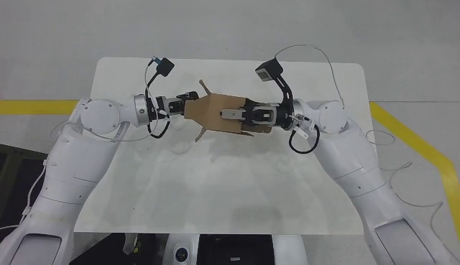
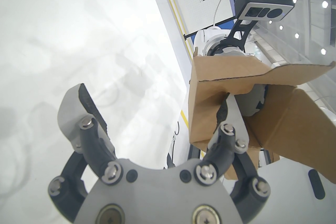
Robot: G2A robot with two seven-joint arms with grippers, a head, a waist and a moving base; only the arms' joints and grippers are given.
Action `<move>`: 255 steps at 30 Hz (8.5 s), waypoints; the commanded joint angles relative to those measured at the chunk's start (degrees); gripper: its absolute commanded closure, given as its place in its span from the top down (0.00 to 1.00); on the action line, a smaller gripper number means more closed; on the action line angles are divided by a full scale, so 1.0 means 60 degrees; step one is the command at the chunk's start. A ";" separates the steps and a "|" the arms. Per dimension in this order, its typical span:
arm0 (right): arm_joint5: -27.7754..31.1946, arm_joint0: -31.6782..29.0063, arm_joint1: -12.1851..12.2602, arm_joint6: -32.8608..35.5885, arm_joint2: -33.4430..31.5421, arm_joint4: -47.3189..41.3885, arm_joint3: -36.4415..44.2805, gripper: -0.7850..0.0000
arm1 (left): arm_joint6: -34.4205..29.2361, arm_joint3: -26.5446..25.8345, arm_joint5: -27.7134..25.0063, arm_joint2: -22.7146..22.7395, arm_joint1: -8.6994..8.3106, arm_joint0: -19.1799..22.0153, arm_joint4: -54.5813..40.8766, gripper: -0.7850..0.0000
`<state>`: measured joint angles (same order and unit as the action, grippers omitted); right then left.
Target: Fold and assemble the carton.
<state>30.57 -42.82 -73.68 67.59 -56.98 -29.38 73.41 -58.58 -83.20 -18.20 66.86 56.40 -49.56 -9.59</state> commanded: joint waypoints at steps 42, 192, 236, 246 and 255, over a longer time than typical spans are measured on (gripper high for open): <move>-0.0100 -0.0381 0.0158 -0.1334 -0.0463 0.1407 0.0433 0.00 | 0.0152 -0.0361 -0.0253 0.0337 -0.0087 -0.0321 0.0124 1.00; -0.0273 -0.0271 0.0193 -0.1113 -0.0151 0.0736 0.0262 0.00 | 0.0653 0.0039 -0.0276 0.0340 -0.0067 -0.0067 0.0547 1.00; 0.0588 0.0388 -0.0274 0.0431 0.0626 -0.1339 -0.0657 0.00 | -0.1048 0.0331 -0.1594 -0.0093 -0.0001 0.0067 -0.1316 1.00; 0.0609 0.0405 -0.0298 0.0411 0.0592 -0.1275 -0.0797 0.00 | -0.0980 0.0332 -0.1653 -0.0023 -0.0022 0.0058 -0.1227 1.00; -0.0594 0.0386 -0.0141 0.0058 0.0376 0.0116 -0.1340 0.00 | 0.0168 0.0518 -0.1737 0.0559 -0.0115 -0.0002 -0.0388 1.00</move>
<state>28.39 -40.59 -74.60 68.12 -54.79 -29.75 65.80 -58.28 -79.98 -28.31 69.95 55.75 -49.51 -12.42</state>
